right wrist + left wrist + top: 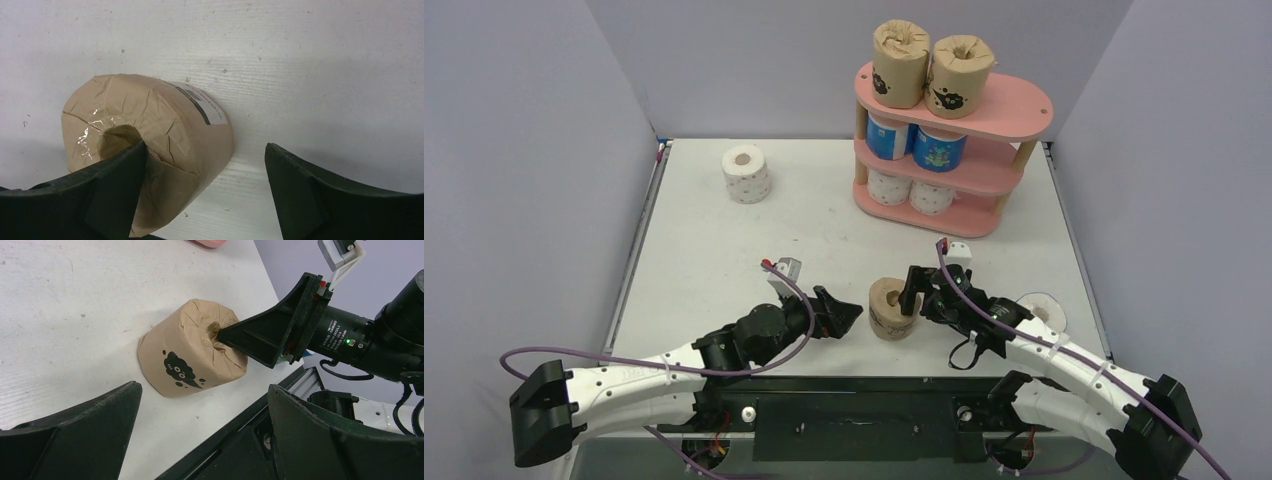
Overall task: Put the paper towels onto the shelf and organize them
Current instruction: Pick up the paper towel from the center of the board.
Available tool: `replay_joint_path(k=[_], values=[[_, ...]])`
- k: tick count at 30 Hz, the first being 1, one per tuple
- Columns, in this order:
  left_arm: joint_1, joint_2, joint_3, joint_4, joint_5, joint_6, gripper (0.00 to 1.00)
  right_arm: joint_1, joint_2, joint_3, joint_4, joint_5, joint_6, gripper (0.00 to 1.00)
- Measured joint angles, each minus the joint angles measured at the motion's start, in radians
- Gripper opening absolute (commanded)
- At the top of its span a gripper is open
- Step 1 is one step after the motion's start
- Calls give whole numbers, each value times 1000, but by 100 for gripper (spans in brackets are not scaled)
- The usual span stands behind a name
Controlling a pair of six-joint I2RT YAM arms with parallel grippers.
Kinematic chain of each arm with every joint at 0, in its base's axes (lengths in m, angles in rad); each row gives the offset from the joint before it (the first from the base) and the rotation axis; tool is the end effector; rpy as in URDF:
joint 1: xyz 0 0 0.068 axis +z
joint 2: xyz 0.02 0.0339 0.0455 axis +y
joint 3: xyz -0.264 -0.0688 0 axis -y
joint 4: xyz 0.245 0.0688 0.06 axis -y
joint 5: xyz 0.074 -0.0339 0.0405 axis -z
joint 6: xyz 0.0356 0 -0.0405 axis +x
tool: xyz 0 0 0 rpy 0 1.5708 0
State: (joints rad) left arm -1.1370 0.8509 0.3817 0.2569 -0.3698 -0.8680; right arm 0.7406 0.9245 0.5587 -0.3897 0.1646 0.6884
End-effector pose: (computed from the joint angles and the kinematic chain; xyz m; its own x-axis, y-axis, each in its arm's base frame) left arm 0.0942 -0.1728 0.2321 -0.5895 -0.4201 -0.6900 0.3833 0.6064 -0.6967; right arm 0.1447 0.1244 0.2178 -0.7577 0.1564 -0.6335 -0.1245 0.9183 0.3757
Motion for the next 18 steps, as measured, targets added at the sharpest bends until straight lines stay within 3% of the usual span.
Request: replay_joint_path(k=[12,18], values=[[0,40,0,1,2,0,97,1,71,8,29,0,-6,82],[0,48,0,1,7,8,97,-10,40,68,-78,-17,-24,83]])
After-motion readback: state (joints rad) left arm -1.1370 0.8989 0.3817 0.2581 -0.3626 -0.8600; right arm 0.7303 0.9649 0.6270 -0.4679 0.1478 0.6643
